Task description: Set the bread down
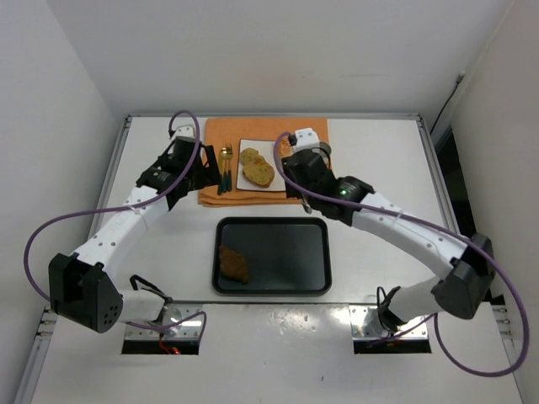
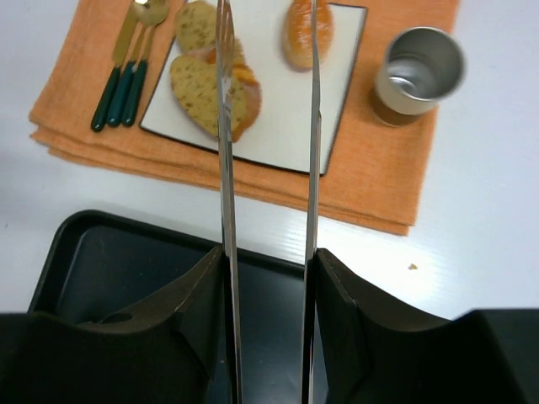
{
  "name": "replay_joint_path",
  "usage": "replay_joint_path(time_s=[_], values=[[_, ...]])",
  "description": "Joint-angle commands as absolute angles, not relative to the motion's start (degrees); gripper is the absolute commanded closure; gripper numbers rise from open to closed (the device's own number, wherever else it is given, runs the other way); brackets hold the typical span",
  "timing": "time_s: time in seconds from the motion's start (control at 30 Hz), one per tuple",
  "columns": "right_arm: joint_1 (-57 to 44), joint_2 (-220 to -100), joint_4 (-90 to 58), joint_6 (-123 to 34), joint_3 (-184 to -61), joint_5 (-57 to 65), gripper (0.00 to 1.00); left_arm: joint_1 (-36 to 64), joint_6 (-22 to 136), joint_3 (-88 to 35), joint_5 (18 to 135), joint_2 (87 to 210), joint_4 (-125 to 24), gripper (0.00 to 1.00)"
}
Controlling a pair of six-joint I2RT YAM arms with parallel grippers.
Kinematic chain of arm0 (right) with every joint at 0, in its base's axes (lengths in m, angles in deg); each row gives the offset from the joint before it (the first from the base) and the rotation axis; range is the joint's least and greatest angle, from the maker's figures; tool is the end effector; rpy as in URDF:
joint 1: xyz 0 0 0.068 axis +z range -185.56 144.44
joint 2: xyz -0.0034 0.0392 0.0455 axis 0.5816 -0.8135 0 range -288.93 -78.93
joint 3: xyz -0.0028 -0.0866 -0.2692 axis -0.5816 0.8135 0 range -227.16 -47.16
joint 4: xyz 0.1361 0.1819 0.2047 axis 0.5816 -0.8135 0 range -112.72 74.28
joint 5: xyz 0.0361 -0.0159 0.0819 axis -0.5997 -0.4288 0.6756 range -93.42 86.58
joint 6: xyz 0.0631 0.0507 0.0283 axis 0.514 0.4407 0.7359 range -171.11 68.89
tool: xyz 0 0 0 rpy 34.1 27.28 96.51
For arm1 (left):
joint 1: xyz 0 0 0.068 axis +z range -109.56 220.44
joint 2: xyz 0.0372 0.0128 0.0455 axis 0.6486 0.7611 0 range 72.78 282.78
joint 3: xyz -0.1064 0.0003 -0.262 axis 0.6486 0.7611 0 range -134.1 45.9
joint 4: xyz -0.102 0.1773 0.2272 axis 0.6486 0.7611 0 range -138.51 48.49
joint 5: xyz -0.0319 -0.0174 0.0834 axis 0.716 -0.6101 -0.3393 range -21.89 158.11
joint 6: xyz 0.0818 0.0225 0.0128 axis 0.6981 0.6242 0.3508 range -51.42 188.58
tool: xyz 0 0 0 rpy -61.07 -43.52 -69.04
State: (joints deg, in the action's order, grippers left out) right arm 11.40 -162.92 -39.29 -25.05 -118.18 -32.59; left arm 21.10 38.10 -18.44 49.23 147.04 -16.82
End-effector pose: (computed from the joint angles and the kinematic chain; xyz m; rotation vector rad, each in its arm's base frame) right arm 0.3011 0.2684 0.2960 -0.1105 2.1203 0.1905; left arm 0.3404 -0.0936 0.2896 -0.3849 2.2186 -0.0863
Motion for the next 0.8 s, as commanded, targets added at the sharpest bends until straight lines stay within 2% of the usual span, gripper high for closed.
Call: replay_joint_path(time_s=[0.0,0.13,0.3,0.53,0.77], values=[[10.85,-157.08,-42.77,-21.41,-115.64,-39.61,0.55,21.8,37.82,-20.29,49.39,145.99,-17.13,0.01],[5.68,-152.87,-44.64,-18.77,-110.19,-47.17,0.55,21.8,37.82,-20.81,50.0,146.51,-17.66,0.01],[-6.17,-151.61,-39.55,-18.77,-105.43,-46.32,0.54,21.8,37.82,-21.34,51.14,146.52,-17.66,0.01],[-18.05,-161.54,-28.84,-22.11,-105.43,-40.78,0.54,22.33,38.34,-21.34,53.07,145.46,-17.66,0.01],[-23.86,-173.57,-23.2,-21.58,-109.47,-37.79,0.5,22.33,38.96,-22.39,53.08,144.94,-18.18,0.01]])
